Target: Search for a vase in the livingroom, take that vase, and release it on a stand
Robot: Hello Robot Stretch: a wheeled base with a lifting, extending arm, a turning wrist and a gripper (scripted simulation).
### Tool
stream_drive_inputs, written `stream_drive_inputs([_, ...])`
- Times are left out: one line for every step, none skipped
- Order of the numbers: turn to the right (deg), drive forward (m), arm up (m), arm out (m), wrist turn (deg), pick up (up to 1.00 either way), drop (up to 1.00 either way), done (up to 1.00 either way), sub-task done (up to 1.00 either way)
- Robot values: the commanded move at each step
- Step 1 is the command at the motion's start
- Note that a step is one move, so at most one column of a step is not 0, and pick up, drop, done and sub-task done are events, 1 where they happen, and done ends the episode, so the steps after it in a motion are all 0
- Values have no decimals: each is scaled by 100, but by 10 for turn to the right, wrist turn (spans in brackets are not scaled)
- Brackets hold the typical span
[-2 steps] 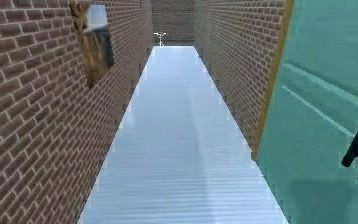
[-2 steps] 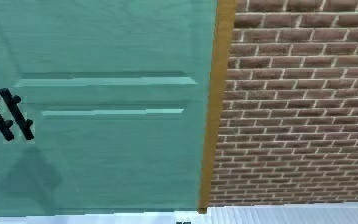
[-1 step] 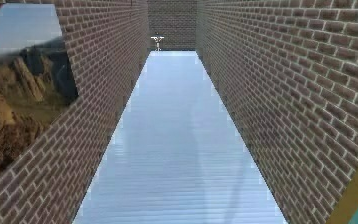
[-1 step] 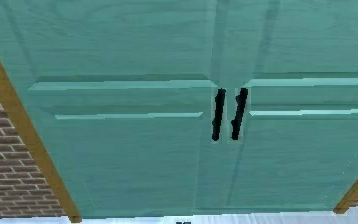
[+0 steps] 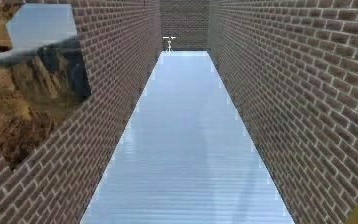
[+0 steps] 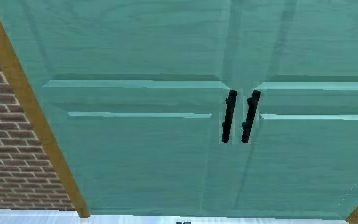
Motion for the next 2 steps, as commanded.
stream_drive_inputs([0,100,0,0,0,0,0,0,0])
stream_drive_inputs([0,100,0,0,0,0,0,0,0])
